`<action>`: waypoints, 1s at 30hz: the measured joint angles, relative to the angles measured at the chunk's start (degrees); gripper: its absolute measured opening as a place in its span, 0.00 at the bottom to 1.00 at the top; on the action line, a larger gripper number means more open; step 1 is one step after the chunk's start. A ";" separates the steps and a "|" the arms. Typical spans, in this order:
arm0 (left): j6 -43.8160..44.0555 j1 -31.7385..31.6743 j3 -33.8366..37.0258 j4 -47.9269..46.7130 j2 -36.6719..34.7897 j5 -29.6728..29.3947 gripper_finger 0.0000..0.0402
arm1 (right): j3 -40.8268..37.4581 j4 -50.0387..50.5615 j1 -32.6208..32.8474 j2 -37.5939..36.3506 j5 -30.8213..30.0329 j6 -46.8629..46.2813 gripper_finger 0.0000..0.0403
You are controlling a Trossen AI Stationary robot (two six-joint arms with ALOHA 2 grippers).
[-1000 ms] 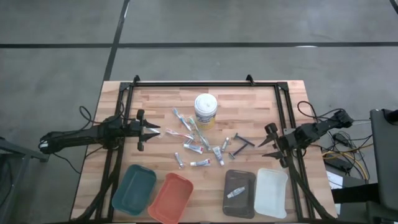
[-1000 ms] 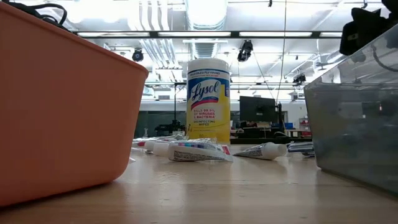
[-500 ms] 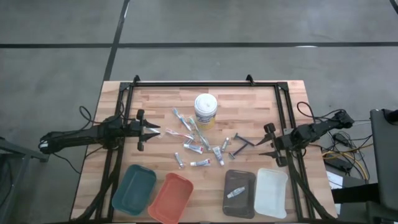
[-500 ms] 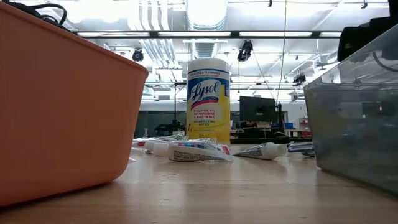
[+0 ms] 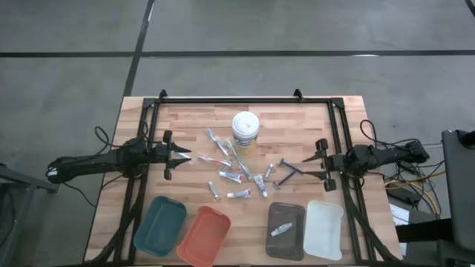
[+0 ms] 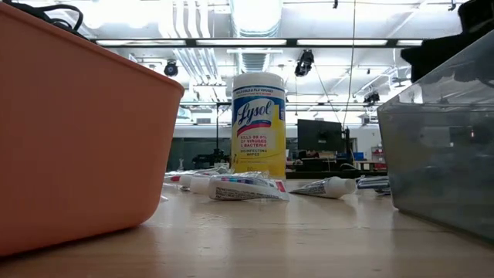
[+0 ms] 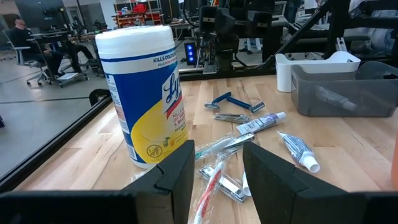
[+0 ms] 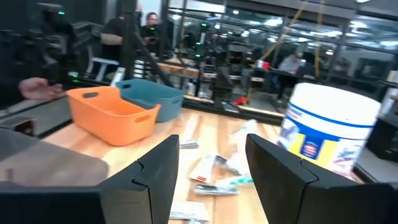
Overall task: Pick & Place Travel size toiletries
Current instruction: Put the red toothbrush into the orange bin
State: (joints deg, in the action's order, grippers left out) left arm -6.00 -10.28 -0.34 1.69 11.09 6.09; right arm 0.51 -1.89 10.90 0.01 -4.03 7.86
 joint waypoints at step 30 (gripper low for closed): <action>7.00 0.00 0.00 8.20 -0.02 0.22 0.35 | 0.02 0.35 -2.68 1.97 -2.14 -3.25 0.45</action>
State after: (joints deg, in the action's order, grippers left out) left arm 1.00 -10.28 -0.34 9.89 11.07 6.31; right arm 0.54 -1.54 8.23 1.98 -6.17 4.61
